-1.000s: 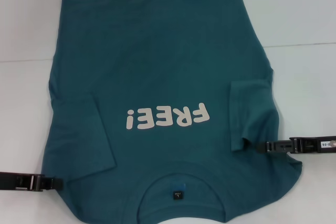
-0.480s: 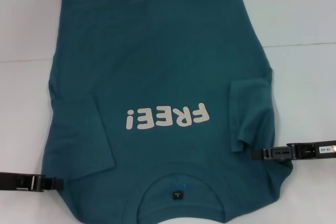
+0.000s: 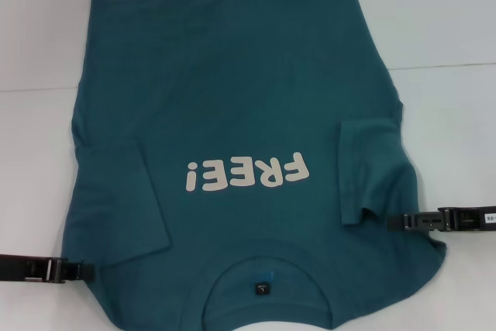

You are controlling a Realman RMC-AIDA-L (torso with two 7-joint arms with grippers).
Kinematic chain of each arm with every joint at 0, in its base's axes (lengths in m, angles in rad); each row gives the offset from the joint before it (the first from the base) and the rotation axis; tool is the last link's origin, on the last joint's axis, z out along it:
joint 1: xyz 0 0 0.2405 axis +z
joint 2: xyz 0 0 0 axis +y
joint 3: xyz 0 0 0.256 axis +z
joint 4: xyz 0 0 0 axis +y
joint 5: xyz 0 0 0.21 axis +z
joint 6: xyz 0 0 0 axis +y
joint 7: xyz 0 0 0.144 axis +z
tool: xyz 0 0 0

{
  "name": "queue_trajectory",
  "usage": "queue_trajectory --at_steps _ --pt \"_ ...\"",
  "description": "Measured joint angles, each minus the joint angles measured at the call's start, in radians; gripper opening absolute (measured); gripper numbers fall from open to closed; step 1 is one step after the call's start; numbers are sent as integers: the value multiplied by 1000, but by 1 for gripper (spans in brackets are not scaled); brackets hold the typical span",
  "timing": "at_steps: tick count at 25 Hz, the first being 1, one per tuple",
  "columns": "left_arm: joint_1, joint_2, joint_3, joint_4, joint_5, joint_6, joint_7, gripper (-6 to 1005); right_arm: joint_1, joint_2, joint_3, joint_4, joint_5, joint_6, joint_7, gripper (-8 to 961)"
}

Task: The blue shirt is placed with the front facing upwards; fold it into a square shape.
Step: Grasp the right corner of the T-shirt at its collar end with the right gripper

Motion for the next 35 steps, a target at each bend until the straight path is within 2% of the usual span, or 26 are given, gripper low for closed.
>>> queue_trajectory --at_steps 10,23,35 --pt "0 -2 0 0 0 -1 0 28 -13 -18 -2 4 -12 7 12 914" --pt "-3 -1 1 0 -7 -1 0 29 -36 -23 -8 5 -20 -2 13 911" --pt "-4 0 1 0 -11 -4 0 29 -35 -24 23 -4 -10 -125 3 909"
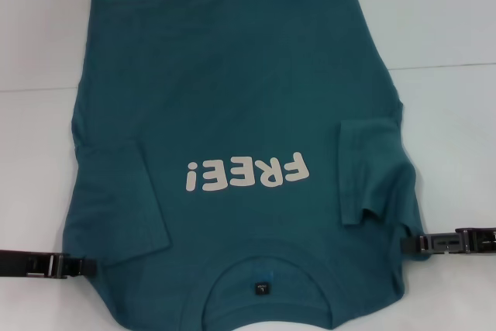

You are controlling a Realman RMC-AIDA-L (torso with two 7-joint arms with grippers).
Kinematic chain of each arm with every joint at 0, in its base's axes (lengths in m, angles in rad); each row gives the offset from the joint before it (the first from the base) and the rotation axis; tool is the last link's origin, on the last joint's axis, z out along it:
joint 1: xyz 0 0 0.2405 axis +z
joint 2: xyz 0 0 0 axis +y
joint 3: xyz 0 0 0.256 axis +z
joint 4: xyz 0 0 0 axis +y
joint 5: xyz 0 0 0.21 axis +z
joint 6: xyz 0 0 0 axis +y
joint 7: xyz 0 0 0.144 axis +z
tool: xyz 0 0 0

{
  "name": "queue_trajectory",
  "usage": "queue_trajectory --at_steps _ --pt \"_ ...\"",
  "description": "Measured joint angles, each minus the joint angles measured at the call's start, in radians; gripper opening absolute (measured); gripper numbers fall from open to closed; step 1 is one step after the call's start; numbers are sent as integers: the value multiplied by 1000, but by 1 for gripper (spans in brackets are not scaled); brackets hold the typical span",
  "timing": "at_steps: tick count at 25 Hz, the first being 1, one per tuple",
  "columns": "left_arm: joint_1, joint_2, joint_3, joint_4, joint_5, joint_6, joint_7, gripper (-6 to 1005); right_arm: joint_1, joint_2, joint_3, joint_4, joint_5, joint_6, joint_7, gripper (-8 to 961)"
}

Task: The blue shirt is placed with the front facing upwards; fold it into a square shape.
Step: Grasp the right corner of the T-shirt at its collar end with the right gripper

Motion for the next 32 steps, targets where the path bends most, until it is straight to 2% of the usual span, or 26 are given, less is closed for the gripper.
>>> queue_trajectory --at_steps 10,20,26,32 --pt "0 0 1 -1 0 -5 0 29 -4 1 7 9 6 2 6 907" --pt "0 -3 -1 -2 0 -6 2 29 -34 -13 11 12 -17 -28 31 906" --pt "0 -3 -1 -2 0 -5 3 29 -27 -3 12 12 -17 -2 31 905" --pt "0 -3 0 -2 0 0 4 29 -32 -3 13 12 -18 29 38 904"
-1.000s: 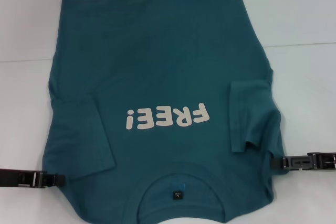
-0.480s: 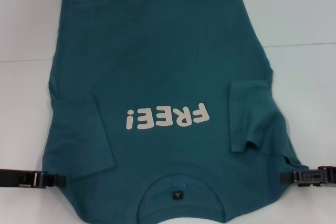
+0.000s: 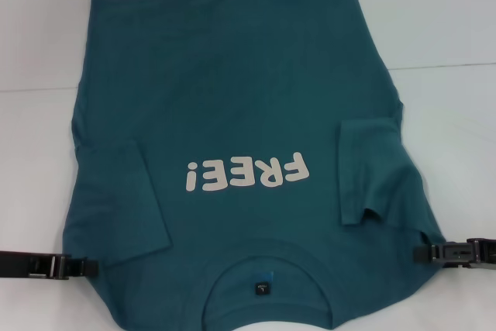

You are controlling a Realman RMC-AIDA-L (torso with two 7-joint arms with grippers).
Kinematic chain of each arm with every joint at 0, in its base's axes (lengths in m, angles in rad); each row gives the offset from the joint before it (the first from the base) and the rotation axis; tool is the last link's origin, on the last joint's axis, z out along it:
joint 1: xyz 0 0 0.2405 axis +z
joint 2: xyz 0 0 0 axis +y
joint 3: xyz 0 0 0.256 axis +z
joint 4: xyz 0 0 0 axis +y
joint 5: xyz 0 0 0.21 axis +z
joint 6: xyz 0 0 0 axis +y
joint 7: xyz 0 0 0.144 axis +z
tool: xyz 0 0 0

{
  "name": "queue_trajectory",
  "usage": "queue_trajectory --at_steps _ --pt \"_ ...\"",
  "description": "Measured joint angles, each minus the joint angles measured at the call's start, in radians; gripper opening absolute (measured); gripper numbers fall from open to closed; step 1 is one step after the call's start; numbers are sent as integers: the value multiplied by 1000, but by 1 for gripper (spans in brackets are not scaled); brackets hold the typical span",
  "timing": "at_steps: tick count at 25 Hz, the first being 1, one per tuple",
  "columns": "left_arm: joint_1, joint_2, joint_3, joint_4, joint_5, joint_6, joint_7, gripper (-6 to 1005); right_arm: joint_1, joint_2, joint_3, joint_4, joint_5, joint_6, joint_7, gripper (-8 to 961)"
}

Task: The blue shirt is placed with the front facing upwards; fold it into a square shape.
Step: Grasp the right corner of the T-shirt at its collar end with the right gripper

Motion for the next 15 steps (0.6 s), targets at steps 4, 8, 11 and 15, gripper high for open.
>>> queue_trajectory --at_steps 4,8,11,15 --pt "1 -1 0 0 0 0 0 29 -5 -1 22 -1 0 14 1 903" --pt "1 -1 0 0 0 0 0 28 -14 -1 45 -3 0 17 1 902" --pt "0 0 1 0 0 -1 0 28 -17 -4 63 -3 1 21 -3 902" --pt "0 2 4 0 -12 -2 0 28 -17 -1 69 0 3 35 -8 901"
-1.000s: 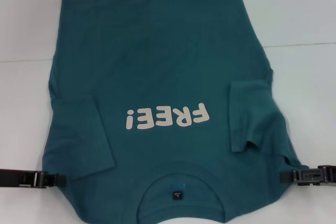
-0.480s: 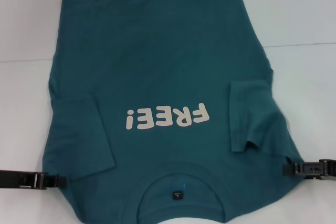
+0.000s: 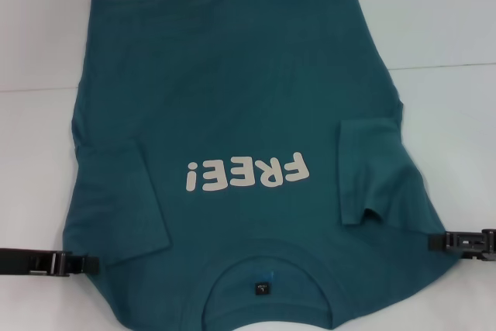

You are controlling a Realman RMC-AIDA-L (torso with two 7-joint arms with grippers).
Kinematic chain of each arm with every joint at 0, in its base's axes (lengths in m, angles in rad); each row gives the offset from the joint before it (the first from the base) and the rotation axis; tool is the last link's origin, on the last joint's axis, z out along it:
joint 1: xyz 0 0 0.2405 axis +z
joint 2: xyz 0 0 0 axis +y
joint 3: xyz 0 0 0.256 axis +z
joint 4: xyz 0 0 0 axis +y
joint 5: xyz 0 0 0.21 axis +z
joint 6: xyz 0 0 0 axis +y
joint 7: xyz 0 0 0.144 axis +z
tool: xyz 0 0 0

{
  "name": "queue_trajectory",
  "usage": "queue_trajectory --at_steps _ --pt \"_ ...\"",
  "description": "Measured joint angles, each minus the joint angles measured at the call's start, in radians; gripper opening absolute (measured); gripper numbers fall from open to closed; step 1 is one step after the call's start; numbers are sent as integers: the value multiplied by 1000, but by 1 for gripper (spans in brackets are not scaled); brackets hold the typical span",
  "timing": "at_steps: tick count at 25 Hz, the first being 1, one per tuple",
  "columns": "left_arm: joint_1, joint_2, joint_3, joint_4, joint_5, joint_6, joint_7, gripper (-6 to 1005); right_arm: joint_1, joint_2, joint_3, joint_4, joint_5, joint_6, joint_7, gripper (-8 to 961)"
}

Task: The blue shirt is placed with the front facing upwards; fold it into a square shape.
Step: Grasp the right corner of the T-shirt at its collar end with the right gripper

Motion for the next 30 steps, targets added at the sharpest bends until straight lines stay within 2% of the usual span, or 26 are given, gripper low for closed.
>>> queue_trajectory --at_steps 10,23,30 --pt "1 0 0 0 -2 -2 0 29 17 10 -10 1 1 0 -4 899" --pt "1 1 1 0 -1 -2 0 28 13 5 -12 1 -4 -19 -4 897" --pt "1 1 -2 0 -1 -1 0 29 16 3 -13 1 -7 -11 13 617"
